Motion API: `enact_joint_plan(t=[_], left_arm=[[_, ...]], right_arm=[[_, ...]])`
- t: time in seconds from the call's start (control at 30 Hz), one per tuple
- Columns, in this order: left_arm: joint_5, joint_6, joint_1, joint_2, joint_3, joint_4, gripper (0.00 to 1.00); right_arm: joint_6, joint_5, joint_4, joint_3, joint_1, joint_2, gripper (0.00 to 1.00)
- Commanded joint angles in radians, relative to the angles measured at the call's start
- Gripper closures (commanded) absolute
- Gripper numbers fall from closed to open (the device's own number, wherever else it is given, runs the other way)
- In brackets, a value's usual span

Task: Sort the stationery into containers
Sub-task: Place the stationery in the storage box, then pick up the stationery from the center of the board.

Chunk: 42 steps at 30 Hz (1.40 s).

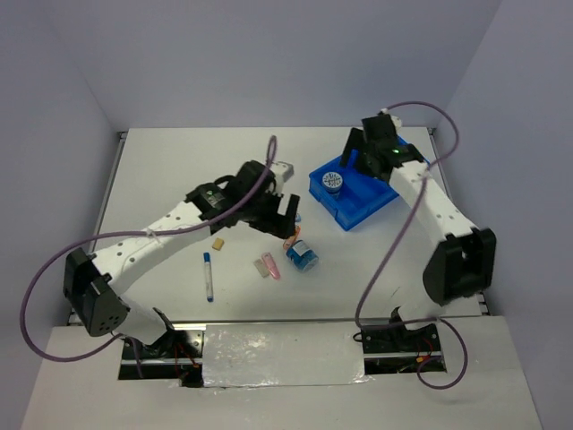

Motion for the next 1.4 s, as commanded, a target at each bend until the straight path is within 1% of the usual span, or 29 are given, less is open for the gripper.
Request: enact_joint_plan(t=[0.0,0.03,0.07,0.13,0.17,0.37,0.47,0.57,0.8,1.1,1.17,1.2,1.23,1.27,1.3,1.33,1.37], left_arm=[[-0.053,0.038,-0.103,0.088,0.05,0.074,0.01],[-0.092,0.036,-0.149,0.108,0.056,0.077,0.01],[-0.109,0.036,-0.171,0.15,0.068,0.083,0.01],[-0.167,0.047,-0.22,0.188,0.071,0.094,0.01],[-0.166,0.054,-0.226,0.218,0.06,0.118,0.01],[-0.173,0.074,-0.228,0.327,0.048,0.142,0.01],[-0.202,0.081,-0.229,0.341,0.037,0.166,0.01],[-0.244,0.093,-0.229,0.356,0.05,0.166,0.01],[-0.207,0.105,-0.229,0.425,0.063,0.175,0.01],[-0.187,0.062,-0.229,0.447,-0.022,0.243,0.01],[-0.183,0.048,-0.229,0.45,-0.029,0.267,0.06],[-0.178,0.039,-0.229,0.447,-0.032,0.275,0.11],[-0.161,0.03,-0.229,0.438,-0.03,0.284,0.41],[-0.158,0.019,-0.229,0.433,-0.016,0.286,0.6],[-0.149,0.009,-0.229,0.424,-0.004,0.28,0.7],[-0.141,-0.005,-0.229,0.419,0.013,0.268,0.75],[-0.132,-0.017,-0.229,0.412,0.034,0.229,0.8]], right_arm=[[0.029,-0.059,-0.058,-0.073,-0.034,-0.228,0.0],[0.02,-0.085,-0.056,-0.115,-0.037,-0.255,0.0],[0.01,-0.096,-0.067,-0.13,-0.037,-0.282,0.0],[-0.023,-0.125,-0.084,-0.166,-0.044,-0.342,0.0],[-0.034,-0.163,-0.085,-0.173,-0.047,-0.361,0.0],[-0.083,-0.268,-0.102,-0.187,-0.048,-0.477,0.0],[-0.095,-0.297,-0.107,-0.19,-0.049,-0.504,0.0],[-0.105,-0.313,-0.108,-0.201,-0.051,-0.523,0.0],[-0.121,-0.325,-0.128,-0.19,-0.049,-0.533,0.0],[-0.129,-0.326,-0.137,-0.17,-0.049,-0.551,0.0],[-0.134,-0.322,-0.139,-0.167,-0.049,-0.556,0.0],[-0.135,-0.32,-0.143,-0.166,-0.049,-0.559,0.0],[-0.14,-0.313,-0.148,-0.157,-0.049,-0.56,0.0],[-0.143,-0.31,-0.154,-0.152,-0.051,-0.563,0.0],[-0.148,-0.31,-0.156,-0.147,-0.051,-0.57,0.0],[-0.163,-0.316,-0.156,-0.144,-0.049,-0.574,0.0],[-0.183,-0.363,-0.148,-0.149,-0.051,-0.583,0.0]])
